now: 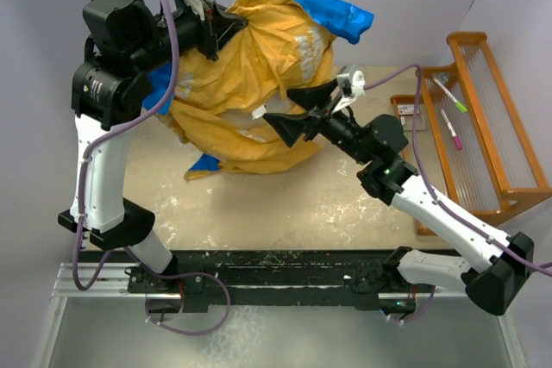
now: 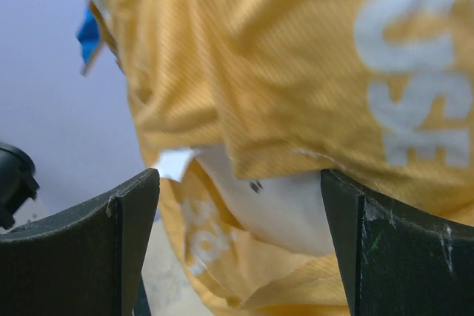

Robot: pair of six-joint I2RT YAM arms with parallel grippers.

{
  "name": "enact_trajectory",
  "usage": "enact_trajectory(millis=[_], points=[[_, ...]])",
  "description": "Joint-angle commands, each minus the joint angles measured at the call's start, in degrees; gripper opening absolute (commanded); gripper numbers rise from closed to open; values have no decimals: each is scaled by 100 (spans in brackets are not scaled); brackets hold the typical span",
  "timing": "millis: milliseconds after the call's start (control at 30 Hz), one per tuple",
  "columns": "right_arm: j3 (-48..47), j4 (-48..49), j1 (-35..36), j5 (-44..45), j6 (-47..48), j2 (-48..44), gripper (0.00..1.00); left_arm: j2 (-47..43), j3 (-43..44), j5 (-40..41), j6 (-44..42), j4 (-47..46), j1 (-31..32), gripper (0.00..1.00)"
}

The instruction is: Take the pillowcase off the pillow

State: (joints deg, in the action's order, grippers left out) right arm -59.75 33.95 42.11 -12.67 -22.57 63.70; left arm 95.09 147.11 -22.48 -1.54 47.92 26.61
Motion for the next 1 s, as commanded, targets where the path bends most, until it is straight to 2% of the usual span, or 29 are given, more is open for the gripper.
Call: enact_trajectory(millis=[0,133,433,667,967], points=[[-56,-101,20,-107,-87,9,91,-622,196,-77,-123,-1259,37,0],[-11,-267,16,382,106,28,93,-775,-239,-19,-283,-1286,37,0],[153,-923,16,2034,999,-171,99,-819,-358,-241,-287,-1183,37,0],[132,-789,11,2508,1223,148,100,-734,-335,-532,-183,-1080,37,0],[-245,194,4,2202,2008,733,100,-567,-230,-1056,-64,-775,37,0]])
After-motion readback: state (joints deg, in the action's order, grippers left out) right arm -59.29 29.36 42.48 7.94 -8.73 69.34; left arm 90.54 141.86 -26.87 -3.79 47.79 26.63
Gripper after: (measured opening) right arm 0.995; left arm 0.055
